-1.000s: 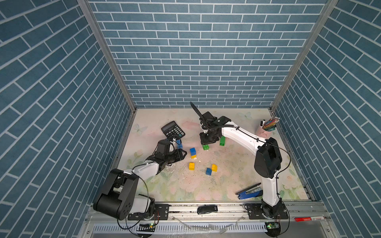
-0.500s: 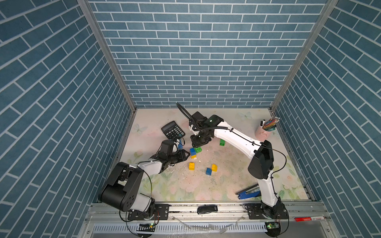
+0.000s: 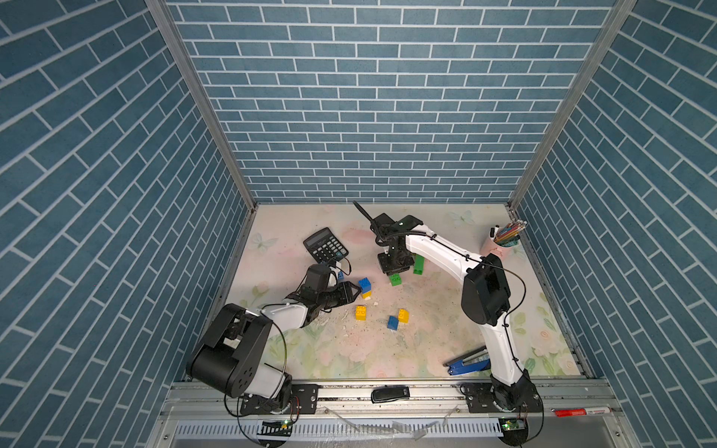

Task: Assemble a fork with lego
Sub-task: Place the lego brick at the center of the board, then pick up the lego brick from the center of the board.

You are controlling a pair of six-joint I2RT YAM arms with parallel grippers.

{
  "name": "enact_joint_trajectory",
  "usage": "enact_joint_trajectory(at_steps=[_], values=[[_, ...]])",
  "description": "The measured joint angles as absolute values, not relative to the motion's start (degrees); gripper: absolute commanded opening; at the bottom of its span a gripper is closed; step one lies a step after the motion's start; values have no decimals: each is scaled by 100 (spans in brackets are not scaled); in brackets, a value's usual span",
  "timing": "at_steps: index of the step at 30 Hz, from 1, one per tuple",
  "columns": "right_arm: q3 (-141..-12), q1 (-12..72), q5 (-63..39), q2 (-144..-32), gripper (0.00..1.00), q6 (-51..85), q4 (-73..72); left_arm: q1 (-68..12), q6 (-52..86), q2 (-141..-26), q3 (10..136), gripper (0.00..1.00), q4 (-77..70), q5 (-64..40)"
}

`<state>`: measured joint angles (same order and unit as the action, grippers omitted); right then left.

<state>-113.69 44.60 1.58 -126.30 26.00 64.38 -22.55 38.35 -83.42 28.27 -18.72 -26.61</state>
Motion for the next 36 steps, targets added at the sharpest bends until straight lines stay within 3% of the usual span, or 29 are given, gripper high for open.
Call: enact_joint_trajectory(at_steps=[7,12,14,18,27,36], values=[[-11122,4431,215,-13131,18,2705,6029,-2255,3828,-8141,2825,51,-1831,-2596],[-10899,4480,196,-13131,54,2836,5780,-2255,3815,-8121,2818,51,-1774,-2558],[-10757,4484,176,-13111,60,2880,5658,-2255,3815,-8121,2818,51,-1765,-2556],[-10403,4484,128,-12916,58,3026,5524,-2255,3813,-8121,2818,51,-1754,-2554],[-9985,4550,45,-12606,41,3227,5478,-2255,3811,-8123,2818,51,-1750,-2556],[-9985,4567,54,-12567,31,3284,5487,-2255,3811,-8123,2818,51,-1745,-2554]])
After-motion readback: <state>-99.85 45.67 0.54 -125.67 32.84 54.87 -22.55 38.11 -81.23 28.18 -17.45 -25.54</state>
